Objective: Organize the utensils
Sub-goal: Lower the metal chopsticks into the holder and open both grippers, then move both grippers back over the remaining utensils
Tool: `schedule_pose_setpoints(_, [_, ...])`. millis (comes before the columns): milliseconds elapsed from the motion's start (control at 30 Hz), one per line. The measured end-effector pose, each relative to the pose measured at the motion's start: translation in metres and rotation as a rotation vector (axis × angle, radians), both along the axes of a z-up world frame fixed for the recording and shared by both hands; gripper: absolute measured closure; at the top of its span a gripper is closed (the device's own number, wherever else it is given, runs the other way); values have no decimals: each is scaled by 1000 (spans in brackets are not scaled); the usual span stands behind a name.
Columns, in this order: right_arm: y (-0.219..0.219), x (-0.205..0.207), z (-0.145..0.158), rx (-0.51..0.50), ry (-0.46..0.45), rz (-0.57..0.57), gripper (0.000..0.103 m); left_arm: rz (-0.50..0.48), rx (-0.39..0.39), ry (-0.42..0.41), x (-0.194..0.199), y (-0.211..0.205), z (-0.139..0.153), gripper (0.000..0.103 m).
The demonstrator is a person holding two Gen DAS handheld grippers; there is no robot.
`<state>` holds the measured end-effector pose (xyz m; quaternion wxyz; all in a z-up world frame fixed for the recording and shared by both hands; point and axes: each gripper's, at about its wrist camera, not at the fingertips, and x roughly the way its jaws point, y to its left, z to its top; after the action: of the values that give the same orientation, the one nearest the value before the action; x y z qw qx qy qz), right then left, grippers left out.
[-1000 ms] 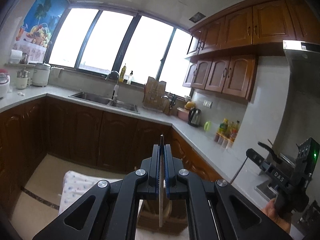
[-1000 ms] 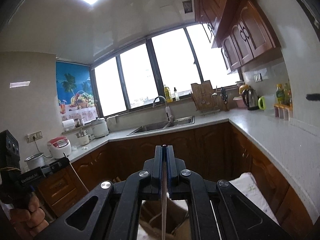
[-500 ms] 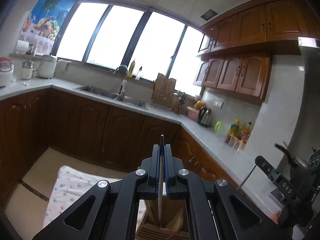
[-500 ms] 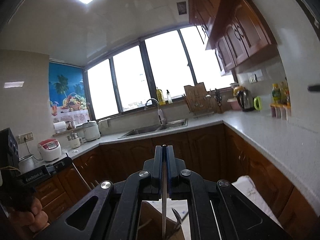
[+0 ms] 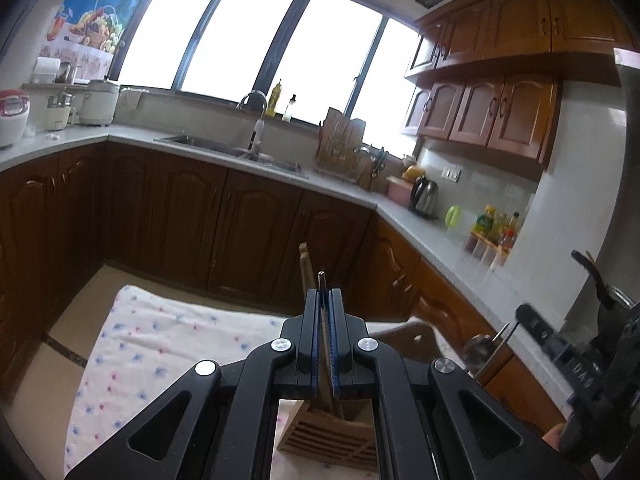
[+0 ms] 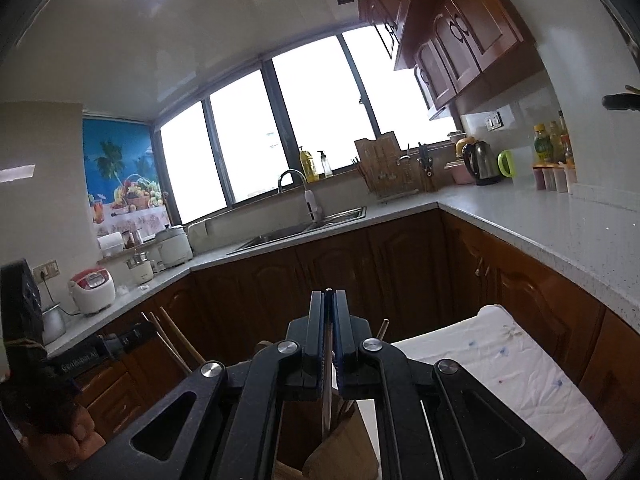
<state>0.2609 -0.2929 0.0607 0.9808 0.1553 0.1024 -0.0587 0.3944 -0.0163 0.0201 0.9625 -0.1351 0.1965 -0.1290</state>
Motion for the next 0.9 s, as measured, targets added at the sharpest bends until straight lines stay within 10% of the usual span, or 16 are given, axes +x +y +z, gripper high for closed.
schedule_pose_setpoints(767, [-6,5,3,19,64,10,93,-14,13,40,7,7,10,95])
schedule_pose_setpoints(833, [-6,3,4,24,62,11,89,-7,11,41,6,8,9,82])
schedule_pose_setpoints(900, [-6,0,6,28,50,12,55,7,11,34,2,10,10,77])
